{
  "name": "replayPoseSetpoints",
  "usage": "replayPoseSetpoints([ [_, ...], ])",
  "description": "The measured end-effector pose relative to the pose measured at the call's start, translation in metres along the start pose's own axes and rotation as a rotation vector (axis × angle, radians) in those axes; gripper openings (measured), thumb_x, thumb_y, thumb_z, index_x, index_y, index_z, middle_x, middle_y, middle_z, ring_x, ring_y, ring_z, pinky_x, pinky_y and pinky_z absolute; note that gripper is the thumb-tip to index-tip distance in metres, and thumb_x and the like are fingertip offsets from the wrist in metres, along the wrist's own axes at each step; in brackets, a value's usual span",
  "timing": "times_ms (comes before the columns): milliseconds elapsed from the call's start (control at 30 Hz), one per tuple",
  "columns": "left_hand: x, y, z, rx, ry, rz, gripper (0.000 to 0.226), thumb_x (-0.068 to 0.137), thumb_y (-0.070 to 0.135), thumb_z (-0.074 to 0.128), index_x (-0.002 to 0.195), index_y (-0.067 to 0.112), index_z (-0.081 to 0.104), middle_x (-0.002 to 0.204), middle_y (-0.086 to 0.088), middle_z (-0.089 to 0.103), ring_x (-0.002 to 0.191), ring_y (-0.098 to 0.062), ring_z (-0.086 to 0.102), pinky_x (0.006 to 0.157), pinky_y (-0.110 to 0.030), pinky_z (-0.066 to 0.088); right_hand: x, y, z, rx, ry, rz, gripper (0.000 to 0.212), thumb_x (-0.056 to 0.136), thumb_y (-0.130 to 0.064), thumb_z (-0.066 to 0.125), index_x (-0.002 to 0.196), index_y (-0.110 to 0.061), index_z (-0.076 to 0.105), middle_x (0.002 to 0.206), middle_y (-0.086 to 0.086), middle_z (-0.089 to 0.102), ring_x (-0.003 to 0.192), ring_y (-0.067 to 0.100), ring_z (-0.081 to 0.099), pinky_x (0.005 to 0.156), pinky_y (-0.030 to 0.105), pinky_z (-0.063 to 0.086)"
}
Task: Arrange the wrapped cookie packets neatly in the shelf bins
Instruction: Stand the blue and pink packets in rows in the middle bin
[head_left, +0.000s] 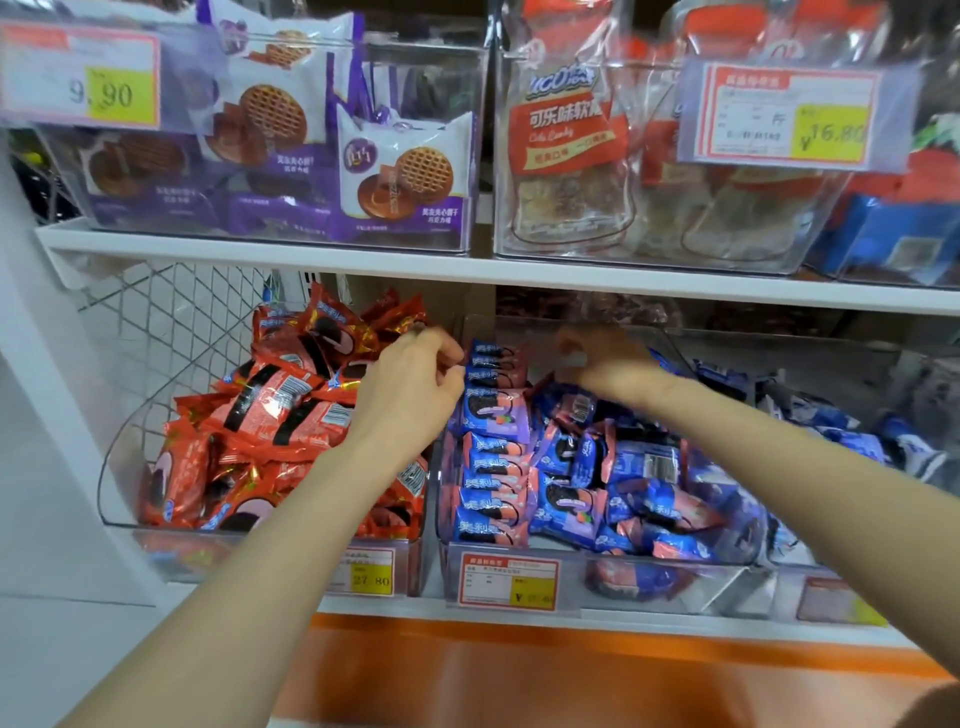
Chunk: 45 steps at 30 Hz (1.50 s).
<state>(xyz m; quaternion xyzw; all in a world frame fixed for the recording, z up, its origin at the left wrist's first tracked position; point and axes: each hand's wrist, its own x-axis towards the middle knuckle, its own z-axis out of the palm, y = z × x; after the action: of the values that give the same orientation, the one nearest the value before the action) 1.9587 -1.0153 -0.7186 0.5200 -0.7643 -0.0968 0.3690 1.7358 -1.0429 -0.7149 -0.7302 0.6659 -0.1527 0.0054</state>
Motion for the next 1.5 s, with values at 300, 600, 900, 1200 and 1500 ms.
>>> replayPoseSetpoints([
  [300, -0.007, 0.037, 0.047, -0.315, -0.336, 0.035, 0.010, 0.091, 0.011, 0.057, 0.100, 0.011, 0.061, 0.083, 0.003, 0.060, 0.069, -0.003, 0.055, 0.062, -0.004, 0.042, 0.008, 0.041, 0.013, -0.213, -0.267, -0.044, 0.037, 0.081, -0.015, 0.070, 0.116, -0.020, 0.061, 0.124, 0.005, 0.056, 0.106, 0.023, 0.055, 0.083, 0.027, 0.046],
  [600, 0.002, 0.048, 0.049, -1.181, -0.713, -0.764, 0.046, 0.094, 0.035, 0.049, 0.122, 0.000, 0.041, 0.106, -0.031, 0.063, 0.093, -0.032, 0.068, 0.077, -0.037, 0.058, -0.059, 0.024, -0.018, 0.309, 0.223, -0.218, 0.028, 0.074, 0.003, 0.070, 0.074, -0.021, 0.056, 0.071, -0.007, 0.054, 0.062, 0.001, 0.048, 0.058, 0.010, 0.035],
  [900, -0.001, 0.046, 0.051, -1.210, -0.674, -0.629, 0.010, 0.089, 0.015, 0.060, 0.095, 0.009, 0.063, 0.081, -0.007, 0.072, 0.073, -0.013, 0.069, 0.068, -0.023, 0.058, -0.090, 0.030, -0.002, 0.292, 0.271, -0.387, 0.024, 0.074, 0.016, 0.059, 0.074, -0.008, 0.064, 0.105, -0.003, 0.053, 0.085, 0.000, 0.052, 0.071, 0.007, 0.037],
  [1200, -0.003, 0.042, 0.054, -0.984, -0.615, -0.363, 0.033, 0.082, -0.002, 0.065, 0.110, 0.013, 0.058, 0.088, 0.000, 0.067, 0.074, -0.008, 0.065, 0.068, -0.019, 0.053, -0.095, 0.015, -0.017, 1.155, -0.078, 0.295, 0.034, 0.087, -0.017, 0.064, 0.116, -0.005, 0.051, 0.095, 0.012, 0.066, 0.067, 0.017, 0.068, 0.061, 0.026, 0.059],
  [1500, 0.005, 0.047, 0.047, -0.616, -0.530, -0.114, 0.013, 0.081, 0.014, 0.070, 0.088, 0.009, 0.060, 0.079, -0.003, 0.056, 0.071, -0.009, 0.053, 0.069, -0.016, 0.044, -0.090, 0.005, -0.017, 1.138, -0.078, 0.238, 0.032, 0.076, 0.002, 0.071, 0.104, -0.011, 0.064, 0.093, 0.006, 0.069, 0.078, 0.014, 0.064, 0.067, 0.016, 0.053],
])
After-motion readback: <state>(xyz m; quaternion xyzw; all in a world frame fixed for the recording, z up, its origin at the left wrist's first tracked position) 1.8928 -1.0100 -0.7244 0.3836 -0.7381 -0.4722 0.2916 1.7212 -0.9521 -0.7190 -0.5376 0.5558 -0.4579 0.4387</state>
